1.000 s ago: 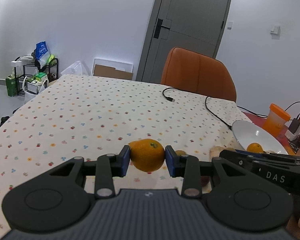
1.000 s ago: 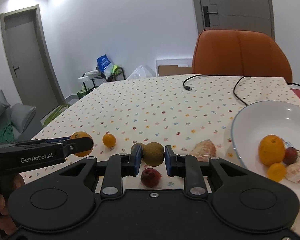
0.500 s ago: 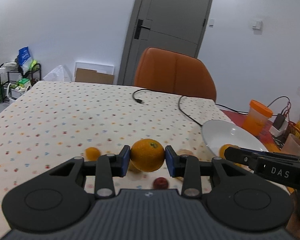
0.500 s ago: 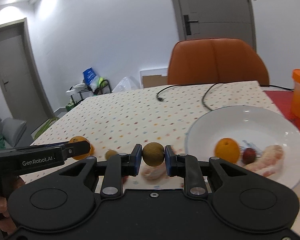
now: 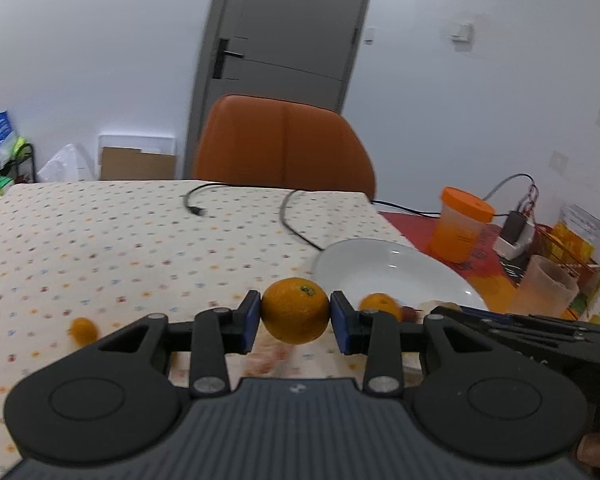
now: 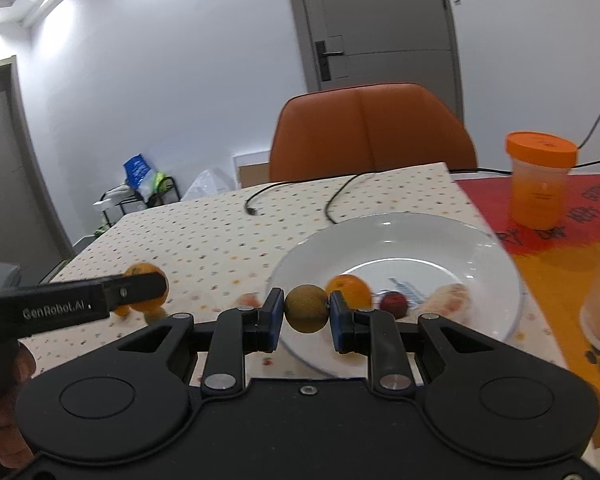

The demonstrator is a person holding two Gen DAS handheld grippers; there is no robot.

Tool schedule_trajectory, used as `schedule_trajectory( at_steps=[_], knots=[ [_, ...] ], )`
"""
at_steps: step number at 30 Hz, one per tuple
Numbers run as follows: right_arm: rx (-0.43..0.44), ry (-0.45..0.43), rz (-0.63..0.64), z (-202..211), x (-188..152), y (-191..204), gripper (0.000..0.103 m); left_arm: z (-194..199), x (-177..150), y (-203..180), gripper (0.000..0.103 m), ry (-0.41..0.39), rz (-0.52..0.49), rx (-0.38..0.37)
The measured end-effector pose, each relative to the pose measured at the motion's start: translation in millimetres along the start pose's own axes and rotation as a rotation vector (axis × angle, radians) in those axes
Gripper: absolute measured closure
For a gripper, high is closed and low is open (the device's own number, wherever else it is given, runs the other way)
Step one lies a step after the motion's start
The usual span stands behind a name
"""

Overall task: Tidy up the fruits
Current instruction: 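Carry both fruits over the white bowl and open both tools to drop them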

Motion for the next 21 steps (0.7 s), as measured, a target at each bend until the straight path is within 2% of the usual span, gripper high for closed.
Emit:
schedule_trajectory(
  at_steps=[21],
  knots=[
    [-0.125, -0.032, -0.103, 12.8, 2.8, -85.2, 0.08, -43.2, -1.7, -53.6, 0.067, 0.055, -0.066, -0.067]
  ],
)
Point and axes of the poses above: each gripper's, at about its wrist camera, not at the fingertips, and z roughly against the way its jaws point, y to its left, x to its top, the point moved 10 cm from there along -z, roughly the way its jaws point, and after that the axes turned 8 degrees about -z, right-handed, at the moved point
